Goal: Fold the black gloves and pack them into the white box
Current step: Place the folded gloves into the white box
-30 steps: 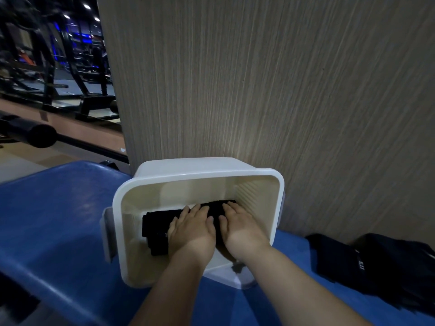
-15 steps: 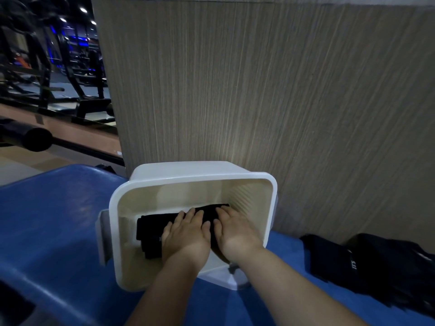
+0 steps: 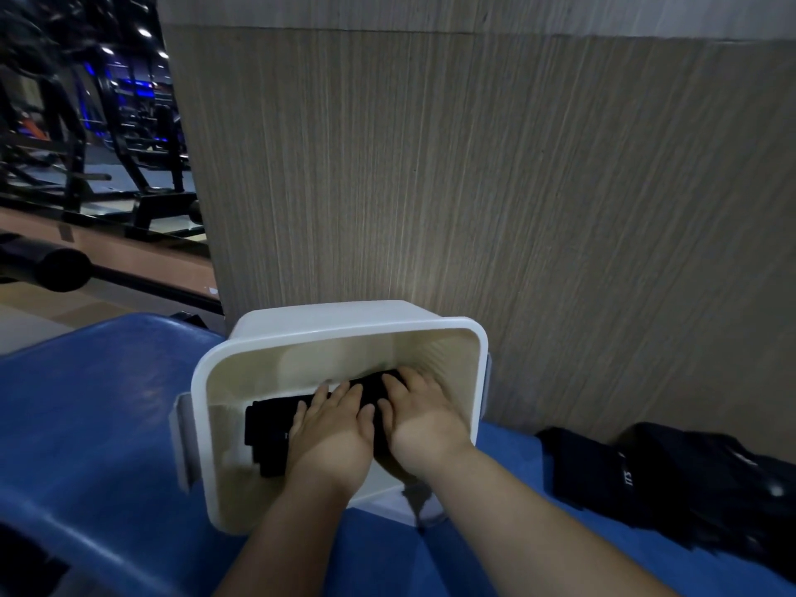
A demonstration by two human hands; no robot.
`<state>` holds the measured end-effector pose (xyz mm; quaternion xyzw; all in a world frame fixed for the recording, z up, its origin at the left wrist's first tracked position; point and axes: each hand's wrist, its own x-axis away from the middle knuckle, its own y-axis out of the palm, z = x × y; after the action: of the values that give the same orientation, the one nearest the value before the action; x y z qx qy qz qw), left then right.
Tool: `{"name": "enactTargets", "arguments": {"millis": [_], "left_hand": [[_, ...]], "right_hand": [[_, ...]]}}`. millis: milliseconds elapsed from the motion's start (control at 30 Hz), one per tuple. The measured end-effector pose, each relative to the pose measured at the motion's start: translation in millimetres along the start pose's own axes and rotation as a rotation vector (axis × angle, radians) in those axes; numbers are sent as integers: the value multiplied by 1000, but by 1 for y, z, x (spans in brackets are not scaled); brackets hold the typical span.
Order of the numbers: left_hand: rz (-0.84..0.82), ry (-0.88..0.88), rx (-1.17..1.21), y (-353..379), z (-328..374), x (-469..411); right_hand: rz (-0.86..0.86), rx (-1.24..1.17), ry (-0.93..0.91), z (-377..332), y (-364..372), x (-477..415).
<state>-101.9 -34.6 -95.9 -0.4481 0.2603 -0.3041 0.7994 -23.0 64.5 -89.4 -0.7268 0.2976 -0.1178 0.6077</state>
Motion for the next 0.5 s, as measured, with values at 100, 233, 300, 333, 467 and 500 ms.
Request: {"name": "enactTargets", "arguments": {"millis": [100, 233, 300, 333, 467, 500], "left_hand": [[53, 24, 25, -4, 3, 9], [69, 39, 22, -2, 6, 20], [123, 68, 35, 3, 9, 27], [179, 101, 57, 5, 12, 32], [235, 122, 136, 17, 40, 53], [197, 132, 159, 23, 49, 58]], "right_hand": [[86, -23, -35, -4, -12, 15], [137, -82, -60, 0, -26, 44], [188, -105, -64, 9, -31, 65], [201, -114, -51, 17, -32, 75], [237, -127, 92, 59, -35, 116], [245, -131, 139, 70, -36, 125]]}}
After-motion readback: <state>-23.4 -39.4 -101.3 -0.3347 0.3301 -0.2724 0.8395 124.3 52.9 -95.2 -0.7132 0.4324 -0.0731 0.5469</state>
